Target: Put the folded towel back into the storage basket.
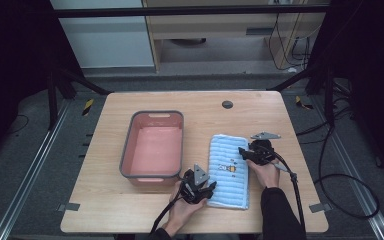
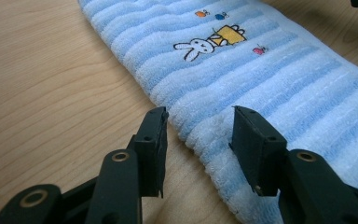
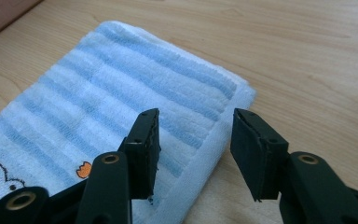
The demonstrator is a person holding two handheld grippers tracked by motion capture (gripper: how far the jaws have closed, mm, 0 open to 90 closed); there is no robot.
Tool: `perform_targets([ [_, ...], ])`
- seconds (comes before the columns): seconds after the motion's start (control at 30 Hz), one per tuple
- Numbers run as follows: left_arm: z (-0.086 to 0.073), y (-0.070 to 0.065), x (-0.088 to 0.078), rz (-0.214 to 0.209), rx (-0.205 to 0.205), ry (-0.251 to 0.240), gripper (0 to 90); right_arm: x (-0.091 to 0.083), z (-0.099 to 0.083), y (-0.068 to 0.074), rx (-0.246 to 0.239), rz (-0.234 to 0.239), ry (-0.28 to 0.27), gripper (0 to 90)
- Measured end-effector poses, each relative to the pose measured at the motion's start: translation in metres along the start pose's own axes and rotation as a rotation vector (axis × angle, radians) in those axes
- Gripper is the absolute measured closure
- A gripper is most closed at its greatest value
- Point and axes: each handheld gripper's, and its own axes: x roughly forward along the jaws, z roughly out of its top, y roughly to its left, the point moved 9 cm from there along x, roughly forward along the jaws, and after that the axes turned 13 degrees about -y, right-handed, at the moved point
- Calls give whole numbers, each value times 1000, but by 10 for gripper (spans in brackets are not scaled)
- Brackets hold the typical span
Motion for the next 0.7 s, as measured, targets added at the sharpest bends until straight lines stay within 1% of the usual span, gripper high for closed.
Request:
perform_targets([
  [0.07, -1, 0, 1, 0, 0, 5, 549, 2, -2, 0, -10, -3, 8, 530],
  [0.17, -2, -1, 2, -1, -4, 8, 554, 5, -6, 0, -9, -2, 19, 534],
  [0.23, -3, -1, 3, -3, -3, 11, 560, 5, -7, -1, 12, -1, 11, 539],
  [0.27, -3, -1, 3, -3, -3, 11, 563, 5, -7, -1, 12, -1, 11, 539],
  [0.3, -3, -2, 3, -6, -9, 16, 567, 5, -9, -1, 33, 6, 20, 541],
  [0.33, -3, -2, 3, -6, -9, 16, 576, 5, -9, -1, 33, 6, 20, 541],
  [0.37, -4, -2, 4, -8, -22, 19, 585, 6, -11, -1, 48, 4, 30, 554],
  [0.4, -4, -2, 4, -8, -22, 19, 591, 6, -11, -1, 48, 4, 30, 554],
  [0.47, -5, -3, 4, -14, -32, 19, 612, 6, -12, 1, 70, 9, 35, 581],
  [0.57, -5, -3, 4, -22, -50, 19, 634, 6, -12, 1, 67, 15, 32, 607],
  [0.6, -5, -4, 5, -27, -67, 20, 644, 6, -12, 1, 74, 19, 31, 620],
  [0.7, -5, -5, 5, -35, -82, 23, 673, 6, -12, 3, 86, 33, 30, 677],
])
